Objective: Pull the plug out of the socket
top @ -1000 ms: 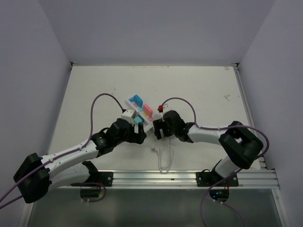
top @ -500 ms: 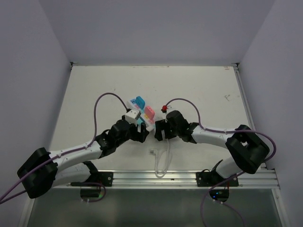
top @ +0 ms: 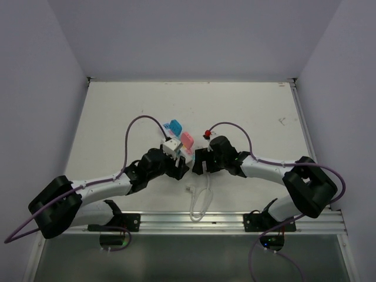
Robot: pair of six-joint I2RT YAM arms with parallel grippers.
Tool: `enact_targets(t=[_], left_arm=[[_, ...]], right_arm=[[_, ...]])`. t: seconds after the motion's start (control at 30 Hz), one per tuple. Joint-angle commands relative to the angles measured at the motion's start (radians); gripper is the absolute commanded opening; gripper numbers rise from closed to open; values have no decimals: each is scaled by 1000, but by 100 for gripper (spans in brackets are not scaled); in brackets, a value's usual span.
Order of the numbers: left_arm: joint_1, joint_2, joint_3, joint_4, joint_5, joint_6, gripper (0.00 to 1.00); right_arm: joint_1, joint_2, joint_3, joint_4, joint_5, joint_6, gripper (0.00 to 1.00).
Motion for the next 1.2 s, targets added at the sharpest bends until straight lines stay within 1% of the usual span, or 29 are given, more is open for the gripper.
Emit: enact_targets(t=[0.0,0.1,0.17,0.2,0.23,0.27,0.3,0.33,0.4,0.43,0.47,0.5,0.57,0.6,0.93,1.17], left_arm=[[-5,29,21,75,50,66,74],[-7,57,39,66,51,82,71],[-5,66,45,66,54,85,67],[-7,74,48,65,57,85,65],[-5,77,53,63,57,85,59],[-5,78,59,60,59,83,57],[-5,77,62,59,60,82,52],[-7,74,65,56,60,80,46],[-5,66,68,54,57,77,38],[-5,61,68,52,54,76,31],[-5,60,68,52,51,77,28],[-5,55,70,52,47,76,19],[-5,51,71,48,43,74,10],[-5,51,73,45,40,76,1],[-7,3,104,-24,40,73,0],[-4,-77,82,-52,19,71,0]], right_arm=[[0,-49,20,63,-82,33,0],[-2,-50,21,63,-88,33,0],[-2,-52,23,58,-83,27,0],[-3,-50,20,58,-83,25,0],[-2,-50,21,55,-80,25,0],[-3,-50,21,54,-76,22,0],[-3,-50,18,54,-72,21,0],[-3,-49,17,54,-69,19,0],[-5,-46,14,52,-59,13,0],[-5,-44,12,53,-57,11,0],[-5,-44,11,55,-56,7,0],[-5,-43,6,58,-53,7,0],[-9,-41,1,61,-51,8,0],[-11,-38,-2,61,-46,8,0],[-26,-1,-23,30,56,-10,0],[-101,17,-55,38,53,16,0]])
